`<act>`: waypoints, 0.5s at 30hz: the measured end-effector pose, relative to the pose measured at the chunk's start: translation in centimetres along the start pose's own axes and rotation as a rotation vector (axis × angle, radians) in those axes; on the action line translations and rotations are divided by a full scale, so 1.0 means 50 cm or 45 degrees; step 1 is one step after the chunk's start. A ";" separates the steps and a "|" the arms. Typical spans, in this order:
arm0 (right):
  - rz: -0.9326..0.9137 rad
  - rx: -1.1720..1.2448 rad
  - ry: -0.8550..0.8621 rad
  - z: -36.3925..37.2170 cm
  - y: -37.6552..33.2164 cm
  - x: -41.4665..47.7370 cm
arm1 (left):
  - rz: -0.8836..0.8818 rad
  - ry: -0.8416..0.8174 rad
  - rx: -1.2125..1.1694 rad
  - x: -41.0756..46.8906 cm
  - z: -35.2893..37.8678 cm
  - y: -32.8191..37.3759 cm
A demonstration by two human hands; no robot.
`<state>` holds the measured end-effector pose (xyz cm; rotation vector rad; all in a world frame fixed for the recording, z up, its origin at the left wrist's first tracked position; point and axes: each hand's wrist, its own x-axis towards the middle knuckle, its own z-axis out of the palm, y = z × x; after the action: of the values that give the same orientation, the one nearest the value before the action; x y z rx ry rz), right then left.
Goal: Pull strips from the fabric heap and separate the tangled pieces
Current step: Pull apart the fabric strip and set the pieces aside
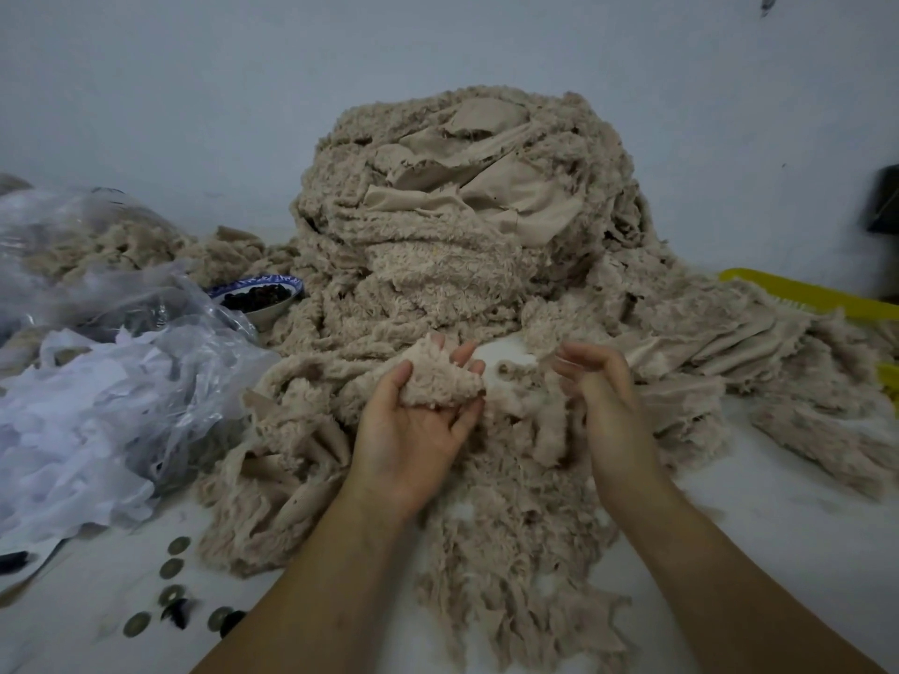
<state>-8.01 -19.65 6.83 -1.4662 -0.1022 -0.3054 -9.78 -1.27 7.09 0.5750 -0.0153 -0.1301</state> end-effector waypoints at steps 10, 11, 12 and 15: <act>-0.304 -0.858 -0.439 0.026 0.007 -0.026 | -0.029 -0.156 0.070 -0.008 0.009 -0.007; -0.223 -0.753 -0.404 0.021 0.004 -0.026 | -0.023 -0.143 0.048 -0.007 0.007 -0.005; -0.144 -0.648 -0.356 0.015 0.000 -0.025 | -0.018 -0.124 0.020 -0.006 0.007 -0.003; -0.001 -0.422 -0.218 0.004 -0.010 -0.024 | -0.003 -0.039 -0.030 -0.001 0.007 -0.001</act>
<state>-9.27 -19.34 7.05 -1.8205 -0.1976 -0.2028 -9.85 -1.49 7.34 0.5497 -0.0425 -0.1414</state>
